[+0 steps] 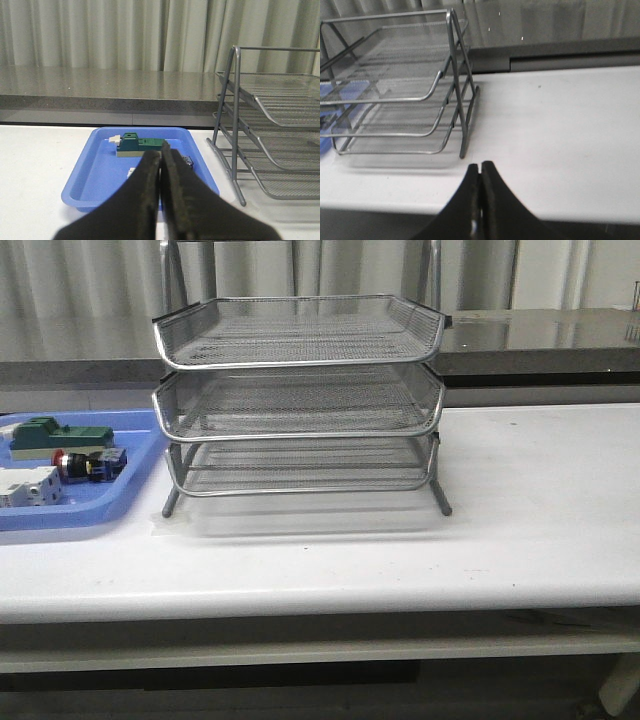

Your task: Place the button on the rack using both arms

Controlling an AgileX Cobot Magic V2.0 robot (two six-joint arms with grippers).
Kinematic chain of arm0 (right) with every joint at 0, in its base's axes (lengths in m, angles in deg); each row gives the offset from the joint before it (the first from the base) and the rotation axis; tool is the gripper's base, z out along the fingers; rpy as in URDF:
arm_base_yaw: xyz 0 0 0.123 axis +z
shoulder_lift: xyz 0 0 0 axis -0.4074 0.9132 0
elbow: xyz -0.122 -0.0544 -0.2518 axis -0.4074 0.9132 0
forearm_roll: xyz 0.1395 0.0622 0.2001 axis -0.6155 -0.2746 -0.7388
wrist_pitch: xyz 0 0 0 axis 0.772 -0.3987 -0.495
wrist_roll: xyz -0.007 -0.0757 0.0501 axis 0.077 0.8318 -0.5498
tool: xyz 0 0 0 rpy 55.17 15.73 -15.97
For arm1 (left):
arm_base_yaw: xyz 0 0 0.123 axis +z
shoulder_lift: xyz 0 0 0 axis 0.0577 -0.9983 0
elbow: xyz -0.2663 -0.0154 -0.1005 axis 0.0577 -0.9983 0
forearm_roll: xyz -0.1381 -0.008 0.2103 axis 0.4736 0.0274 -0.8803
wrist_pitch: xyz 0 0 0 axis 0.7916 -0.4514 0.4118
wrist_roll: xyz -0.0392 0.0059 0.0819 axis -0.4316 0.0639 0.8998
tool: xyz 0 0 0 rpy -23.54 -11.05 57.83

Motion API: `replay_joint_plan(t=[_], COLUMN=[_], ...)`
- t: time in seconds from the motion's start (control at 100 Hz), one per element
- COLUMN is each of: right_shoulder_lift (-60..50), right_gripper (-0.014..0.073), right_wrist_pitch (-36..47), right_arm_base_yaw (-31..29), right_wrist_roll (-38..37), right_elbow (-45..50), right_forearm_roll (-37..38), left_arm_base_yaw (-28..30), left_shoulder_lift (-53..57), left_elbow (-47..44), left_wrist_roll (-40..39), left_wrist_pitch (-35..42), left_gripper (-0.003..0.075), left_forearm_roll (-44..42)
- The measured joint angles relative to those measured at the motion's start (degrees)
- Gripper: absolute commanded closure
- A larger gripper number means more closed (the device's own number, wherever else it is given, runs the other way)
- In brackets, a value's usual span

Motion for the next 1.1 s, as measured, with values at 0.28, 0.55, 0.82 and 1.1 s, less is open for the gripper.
replay_joint_plan(t=[0.28,0.55,0.82,1.1], right_shoulder_lift=[15.8,24.1,27.5,28.1], right_gripper=[0.0660,0.0659,0.0307,0.0086], right_wrist_pitch=[-11.8,-12.5,-11.8,-7.4], right_arm_base_yaw=[0.0,0.0,0.0,0.0], right_wrist_roll=[0.0,0.0,0.0,0.0], right_elbow=[-10.0,-10.1,-10.1,-10.2], right_forearm_roll=[-1.4,-5.1,-10.2,-15.1], left_arm_base_yaw=[0.0,0.0,0.0,0.0], left_shoulder_lift=[0.0,0.0,0.0,0.0], left_elbow=[0.0,0.0,0.0,0.0], left_wrist_roll=[0.0,0.0,0.0,0.0], left_wrist_pitch=[0.0,0.0,0.0,0.0], left_gripper=[0.0716,0.0716,0.0716,0.0716], left_forearm_roll=[0.0,0.0,0.0,0.0])
